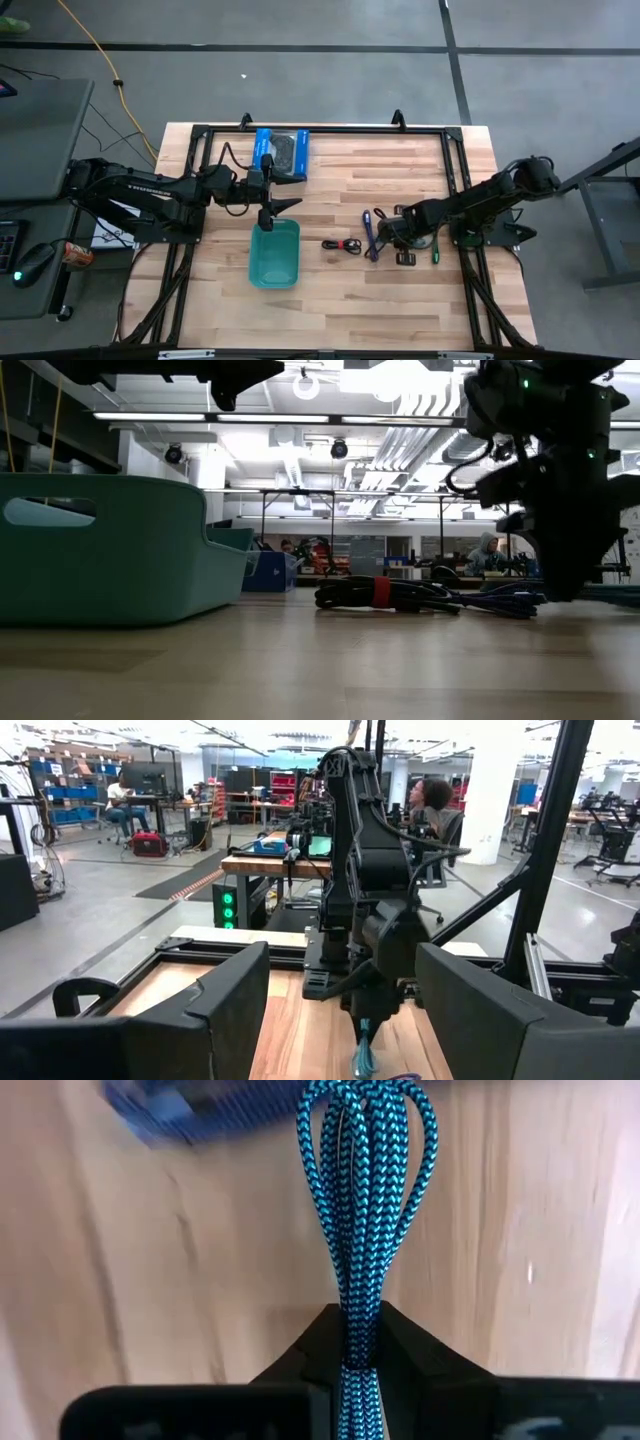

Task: Pick and place USB-C Cables
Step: Put the blue charger cable into the green bin

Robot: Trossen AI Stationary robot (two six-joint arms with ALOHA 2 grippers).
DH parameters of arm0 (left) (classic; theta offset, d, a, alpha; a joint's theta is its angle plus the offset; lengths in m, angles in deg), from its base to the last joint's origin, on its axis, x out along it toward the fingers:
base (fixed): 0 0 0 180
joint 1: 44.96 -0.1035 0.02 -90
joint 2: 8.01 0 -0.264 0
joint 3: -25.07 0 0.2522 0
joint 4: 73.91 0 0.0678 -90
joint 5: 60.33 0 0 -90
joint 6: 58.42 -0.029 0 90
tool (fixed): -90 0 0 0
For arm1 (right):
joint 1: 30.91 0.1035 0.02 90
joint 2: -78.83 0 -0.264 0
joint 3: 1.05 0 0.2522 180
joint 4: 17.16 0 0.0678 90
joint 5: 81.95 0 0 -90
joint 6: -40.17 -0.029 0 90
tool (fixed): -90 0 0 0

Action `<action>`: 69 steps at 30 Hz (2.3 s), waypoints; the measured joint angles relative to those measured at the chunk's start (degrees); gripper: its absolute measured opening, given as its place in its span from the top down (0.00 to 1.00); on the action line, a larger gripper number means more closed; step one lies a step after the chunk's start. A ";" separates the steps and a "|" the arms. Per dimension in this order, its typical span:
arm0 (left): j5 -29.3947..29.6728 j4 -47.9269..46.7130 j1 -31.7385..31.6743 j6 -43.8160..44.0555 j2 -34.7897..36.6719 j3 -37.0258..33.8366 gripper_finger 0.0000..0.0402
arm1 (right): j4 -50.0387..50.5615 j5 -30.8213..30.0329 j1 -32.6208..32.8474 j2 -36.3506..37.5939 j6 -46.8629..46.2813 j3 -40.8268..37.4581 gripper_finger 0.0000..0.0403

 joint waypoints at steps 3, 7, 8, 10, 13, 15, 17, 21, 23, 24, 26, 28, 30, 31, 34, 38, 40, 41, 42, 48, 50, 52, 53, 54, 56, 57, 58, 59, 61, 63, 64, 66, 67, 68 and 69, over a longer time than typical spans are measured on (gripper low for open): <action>0.00 -0.02 0.02 0.00 0.00 0.00 0.42 | 0.80 -0.26 0.00 1.27 0.89 -0.16 0.93; -0.02 -0.02 0.02 0.00 0.00 0.00 0.42 | 0.50 -2.07 0.00 7.02 -0.23 -1.97 0.93; -0.02 -0.01 0.00 0.00 0.00 0.00 0.42 | 0.57 -2.91 0.00 8.91 -0.76 -2.56 0.93; 0.00 -0.02 0.00 0.00 0.00 0.00 0.42 | -0.33 -3.83 0.00 13.05 -2.20 -3.46 0.93; 0.00 0.03 0.00 0.00 0.00 0.00 0.42 | -3.32 -4.50 0.00 19.37 -3.81 -5.54 0.93; 0.00 0.00 0.01 0.02 0.00 0.00 0.42 | -6.46 -5.42 0.00 23.04 -4.03 -7.27 0.93; -0.02 -0.01 0.02 0.02 0.00 0.00 0.42 | -9.94 -5.76 0.00 26.21 -3.88 -9.42 0.93; 0.00 -0.02 0.02 0.04 0.00 0.00 0.42 | -20.52 -5.78 0.00 31.09 -2.30 -15.36 0.93; 0.00 0.03 0.00 0.02 0.00 0.00 0.42 | -26.24 -5.80 0.00 32.85 -1.41 -18.38 0.93; 0.00 0.01 0.02 0.02 0.00 0.00 0.42 | -29.08 -5.80 0.00 33.39 -0.86 -19.68 0.93; 0.00 0.01 0.02 0.02 0.00 0.00 0.42 | -34.02 -5.79 0.00 34.18 0.13 -21.97 0.93; 0.00 0.00 0.02 0.04 0.00 0.00 0.42 | -38.79 -5.68 0.00 34.36 1.37 -24.00 0.93; 0.00 0.03 0.00 0.20 0.00 0.00 0.42 | -42.63 -5.52 0.00 34.36 2.52 -25.58 0.93; -0.02 0.01 0.01 0.18 0.00 0.00 0.42 | -44.39 -5.51 0.00 34.36 2.70 -26.34 0.93; 0.00 0.03 0.02 0.19 0.00 0.00 0.42 | -47.67 -5.48 0.00 34.36 3.53 -28.23 0.93; 0.00 0.03 0.01 0.13 0.00 0.00 0.42 | -50.16 -6.35 0.00 34.36 3.80 -29.27 0.93; 0.00 0.02 0.02 0.12 0.00 0.00 0.42 | -52.71 -6.87 0.00 34.36 4.93 -29.31 0.93; 0.00 0.02 0.01 0.04 0.00 0.00 0.42 | -54.68 -7.20 0.00 34.36 5.78 -29.24 0.93; 0.00 0.03 0.00 0.04 0.00 0.00 0.42 | -56.13 -7.74 0.00 34.36 6.86 -28.90 0.93; 0.00 0.03 0.02 0.17 0.00 0.00 0.42 | -59.94 -9.79 -0.07 34.37 15.35 -23.94 0.93; 0.00 0.02 0.02 0.17 0.00 0.00 0.42 | -60.07 -10.99 -0.07 34.36 17.50 -21.67 0.93; 0.00 0.01 0.02 0.16 0.00 0.00 0.42 | -60.20 -11.80 -0.34 34.38 19.29 -19.45 0.93; 0.00 0.02 0.01 0.14 0.00 0.00 0.42 | -60.18 -11.80 -0.69 34.38 19.96 -18.34 0.93; 0.00 0.03 0.00 0.09 0.00 0.00 0.42 | -60.18 -11.79 -1.20 34.38 20.29 -17.27 0.93; 0.00 0.00 0.02 0.16 0.00 0.00 0.42 | -60.23 -11.78 -2.37 34.38 20.45 -15.32 0.93; 0.00 0.03 0.02 0.14 0.00 0.00 0.42 | -60.19 -11.70 -3.06 34.38 20.30 -14.51 0.93; 0.00 0.01 0.02 0.04 0.00 0.00 0.42 | -60.16 -11.39 -3.81 34.38 19.82 -13.75 0.93; 0.00 0.03 0.02 0.02 0.00 0.00 0.42 | -60.16 -11.03 -4.55 34.38 18.77 -13.04 0.93; 0.00 0.03 0.02 0.00 0.00 0.00 0.42 | -59.93 -10.08 -6.18 34.38 17.20 -11.80 0.93; 0.00 0.03 0.02 0.00 0.00 0.00 0.42 | -59.25 -8.20 -7.69 34.38 15.82 -10.99 0.93; 0.00 0.01 0.01 0.00 0.00 0.00 0.42 | -59.18 -6.86 -8.40 34.38 15.38 -10.89 0.93; 0.00 0.02 0.01 0.01 0.00 0.00 0.42 | -58.81 -4.18 -9.51 34.38 14.12 -10.89 0.93; 0.00 0.08 0.01 0.02 0.00 0.00 0.42 | -58.62 -3.27 -9.90 34.35 14.05 -10.89 0.93; 0.00 0.28 0.02 0.02 0.00 0.00 0.42 | -58.61 -2.59 -10.14 34.29 14.06 -10.89 0.93; 0.00 0.44 0.00 0.00 0.00 0.00 0.42 | -58.56 -2.54 -10.21 34.29 14.05 -10.89 0.93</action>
